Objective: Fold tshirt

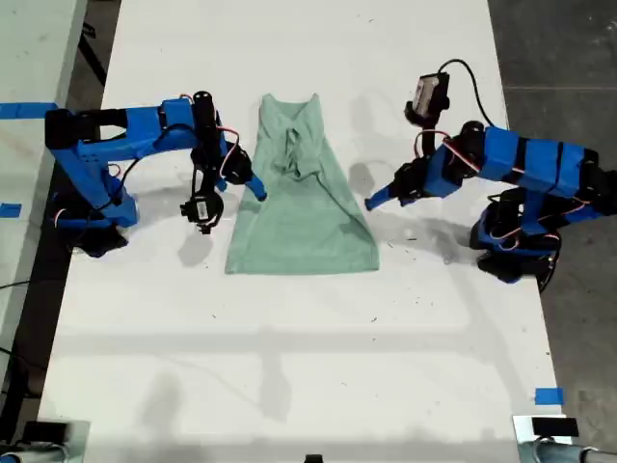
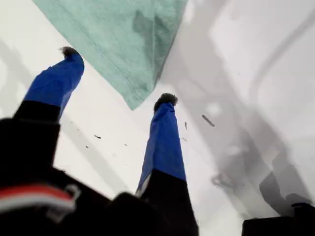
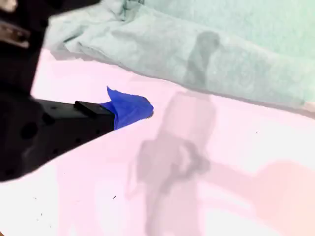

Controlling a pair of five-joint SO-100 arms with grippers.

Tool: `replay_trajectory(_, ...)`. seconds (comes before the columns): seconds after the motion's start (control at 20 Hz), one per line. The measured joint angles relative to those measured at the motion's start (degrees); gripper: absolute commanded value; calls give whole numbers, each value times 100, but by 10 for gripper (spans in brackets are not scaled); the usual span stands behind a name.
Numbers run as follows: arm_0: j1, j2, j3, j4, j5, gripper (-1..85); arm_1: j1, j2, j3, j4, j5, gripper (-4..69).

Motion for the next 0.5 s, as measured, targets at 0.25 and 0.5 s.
replay_trajectory(0.25, 378, 606, 1151, -765, -492, 292, -246, -861, 431, -923, 0, 271)
replay_trajectory(0.5, 439, 888, 1274, -879, -606, 287, -281, -1802, 633, -1925, 0, 247)
